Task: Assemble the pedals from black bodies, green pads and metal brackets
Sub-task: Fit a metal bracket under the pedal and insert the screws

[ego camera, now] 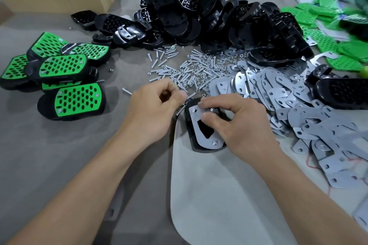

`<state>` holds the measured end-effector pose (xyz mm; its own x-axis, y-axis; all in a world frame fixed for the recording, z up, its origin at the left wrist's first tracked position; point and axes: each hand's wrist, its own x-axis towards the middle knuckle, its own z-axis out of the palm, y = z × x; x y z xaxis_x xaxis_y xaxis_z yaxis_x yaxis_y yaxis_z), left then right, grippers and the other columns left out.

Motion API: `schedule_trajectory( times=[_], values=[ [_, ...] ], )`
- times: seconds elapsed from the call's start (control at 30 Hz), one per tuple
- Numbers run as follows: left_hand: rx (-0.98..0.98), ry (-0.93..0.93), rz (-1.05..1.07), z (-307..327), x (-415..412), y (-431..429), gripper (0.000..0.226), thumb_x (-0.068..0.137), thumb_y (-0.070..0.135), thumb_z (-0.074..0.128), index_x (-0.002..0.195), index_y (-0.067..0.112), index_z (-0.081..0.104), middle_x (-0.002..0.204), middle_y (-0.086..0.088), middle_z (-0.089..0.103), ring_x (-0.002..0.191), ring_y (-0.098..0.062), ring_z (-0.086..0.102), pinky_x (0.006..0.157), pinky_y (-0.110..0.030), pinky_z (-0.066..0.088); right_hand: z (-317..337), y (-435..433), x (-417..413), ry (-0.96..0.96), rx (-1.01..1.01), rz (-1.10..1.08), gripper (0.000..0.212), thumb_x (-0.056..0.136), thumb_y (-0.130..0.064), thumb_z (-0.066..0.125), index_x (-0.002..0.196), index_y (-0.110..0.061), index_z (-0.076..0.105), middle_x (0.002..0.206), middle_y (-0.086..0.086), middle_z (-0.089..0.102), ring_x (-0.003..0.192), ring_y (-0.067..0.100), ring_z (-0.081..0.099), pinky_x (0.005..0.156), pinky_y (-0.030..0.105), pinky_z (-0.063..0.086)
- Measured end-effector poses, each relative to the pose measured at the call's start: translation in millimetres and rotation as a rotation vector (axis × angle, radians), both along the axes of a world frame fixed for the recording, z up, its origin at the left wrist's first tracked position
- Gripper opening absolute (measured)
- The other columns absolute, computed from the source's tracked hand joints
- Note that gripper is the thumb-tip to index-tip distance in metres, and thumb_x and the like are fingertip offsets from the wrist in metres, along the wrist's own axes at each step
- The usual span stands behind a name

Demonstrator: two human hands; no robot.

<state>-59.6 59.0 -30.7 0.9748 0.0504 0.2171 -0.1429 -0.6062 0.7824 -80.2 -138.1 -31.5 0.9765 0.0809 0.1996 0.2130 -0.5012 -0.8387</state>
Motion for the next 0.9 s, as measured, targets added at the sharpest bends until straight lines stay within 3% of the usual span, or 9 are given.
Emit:
schedule_trajectory(
  times=[0.17,0.27,0.37,0.43,0.5,0.7,0.8,0.9],
  values=[
    [-0.241,-0.055,-0.091,0,0,-4,0.008,0.076,0.027,0.086,0.075,0.03,0.079,0.069,0.009,0.071,0.062,-0.006,0.063,0.061,-0.022,0.049,5,1,-4,-0.013,0.039,-0.013,0.029,0.083,-0.02,0.08,0.094,-0.046,0.077,0.104,-0.025,0.073,0.101,-0.004,0.066,0.09,0.02,0.051],
    [-0.34,-0.166,-0.108,5,2,-2,0.02,0.071,0.025,0.087,0.084,0.039,0.082,0.081,0.008,0.074,0.075,-0.016,0.068,0.069,-0.034,0.054,18,1,-4,-0.094,0.11,-0.069,0.03,0.086,-0.022,0.075,0.103,-0.046,0.075,0.104,-0.024,0.073,0.098,0.003,0.068,0.087,0.024,0.054],
    [-0.396,-0.253,-0.153,8,-1,-3,0.032,0.073,0.023,0.089,0.093,0.046,0.081,0.086,0.016,0.07,0.074,-0.006,0.062,0.067,-0.022,0.048,36,7,7,-0.035,0.241,0.015,0.013,0.087,-0.023,0.074,0.095,-0.031,0.079,0.082,-0.013,0.077,0.074,0.004,0.07,0.073,0.026,0.057],
    [-0.414,-0.305,-0.15,9,-4,-5,0.035,0.073,0.023,0.09,0.095,0.049,0.08,0.083,0.016,0.066,0.072,-0.002,0.057,0.063,-0.018,0.045,45,12,16,0.077,0.298,0.132,0.005,0.088,-0.022,0.076,0.087,-0.022,0.081,0.063,-0.006,0.071,0.055,0.006,0.058,0.056,0.018,0.047],
    [-0.4,-0.347,-0.122,9,-5,-7,0.036,0.074,0.023,0.09,0.095,0.051,0.079,0.08,0.009,0.064,0.069,-0.001,0.054,0.06,-0.017,0.043,48,15,22,0.147,0.333,0.204,0.009,0.088,-0.019,0.077,0.081,-0.015,0.081,0.055,-0.001,0.064,0.051,0.011,0.05,0.051,0.016,0.039],
    [-0.334,-0.354,-0.065,7,-10,-11,0.031,0.074,0.027,0.093,0.094,0.046,0.079,0.075,0.013,0.059,0.063,-0.004,0.049,0.058,-0.012,0.036,39,11,28,0.215,0.31,0.227,0.012,0.084,-0.021,0.082,0.071,-0.021,0.08,0.054,0.007,0.062,0.049,0.012,0.047,0.053,0.024,0.037],
    [-0.322,-0.363,-0.052,5,-12,-12,0.034,0.073,0.025,0.094,0.096,0.043,0.078,0.08,0.01,0.064,0.064,-0.003,0.052,0.059,-0.012,0.038,37,9,25,0.209,0.365,0.301,0.003,0.079,-0.015,0.083,0.078,-0.016,0.081,0.063,0.004,0.072,0.054,0.01,0.061,0.055,0.019,0.046],
    [-0.279,-0.378,-0.026,5,-13,-14,0.038,0.074,0.025,0.092,0.101,0.046,0.075,0.083,0.011,0.066,0.066,-0.005,0.054,0.059,-0.013,0.04,34,14,20,0.158,0.432,0.261,0.006,0.077,-0.011,0.083,0.077,-0.016,0.08,0.07,0.003,0.077,0.06,0.011,0.07,0.059,0.022,0.053]
  ],
)
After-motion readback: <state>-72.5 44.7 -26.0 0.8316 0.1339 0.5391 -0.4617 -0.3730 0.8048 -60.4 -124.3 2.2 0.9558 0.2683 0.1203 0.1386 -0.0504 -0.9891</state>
